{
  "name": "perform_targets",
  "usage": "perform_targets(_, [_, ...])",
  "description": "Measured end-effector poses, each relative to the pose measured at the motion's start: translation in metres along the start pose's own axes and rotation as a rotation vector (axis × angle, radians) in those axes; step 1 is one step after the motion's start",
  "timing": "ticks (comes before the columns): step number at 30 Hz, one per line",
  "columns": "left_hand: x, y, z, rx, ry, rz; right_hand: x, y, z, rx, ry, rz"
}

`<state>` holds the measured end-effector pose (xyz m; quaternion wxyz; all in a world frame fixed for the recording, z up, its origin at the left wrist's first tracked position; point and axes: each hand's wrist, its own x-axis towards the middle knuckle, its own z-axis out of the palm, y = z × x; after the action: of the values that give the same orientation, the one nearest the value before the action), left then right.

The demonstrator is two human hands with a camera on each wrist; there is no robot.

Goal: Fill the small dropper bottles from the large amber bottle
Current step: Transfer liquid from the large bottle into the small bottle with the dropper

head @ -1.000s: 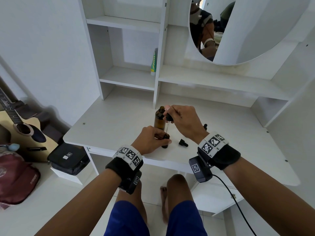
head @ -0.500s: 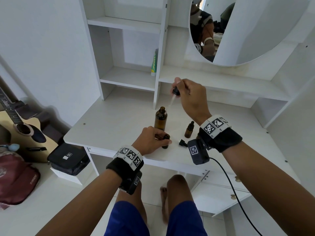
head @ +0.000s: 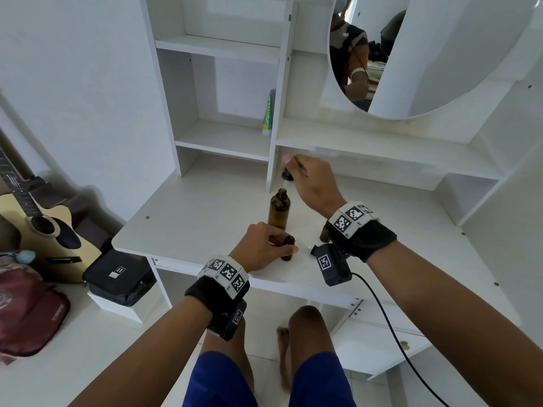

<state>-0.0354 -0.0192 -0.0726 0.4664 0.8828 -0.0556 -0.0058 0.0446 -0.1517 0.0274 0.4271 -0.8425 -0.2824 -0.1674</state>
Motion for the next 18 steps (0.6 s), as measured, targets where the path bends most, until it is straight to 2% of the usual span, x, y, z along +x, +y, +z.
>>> perform_targets(5, [0.0,0.001,0.0,-0.004,0.013,0.008,-0.009,0.011,0.011,-0.08,-0.171,0.065])
perform_targets(10, [0.0,0.001,0.0,-0.003,0.015,0.012,-0.013,0.018,0.012,-0.08,-0.224,0.1])
perform_targets(14, [0.0,0.001,0.0,0.01,0.014,0.018,-0.012,0.019,0.01,-0.122,-0.269,0.064])
perform_targets(18, [0.0,0.001,0.0,0.026,0.019,0.021,-0.014,0.017,0.011,-0.135,-0.237,0.065])
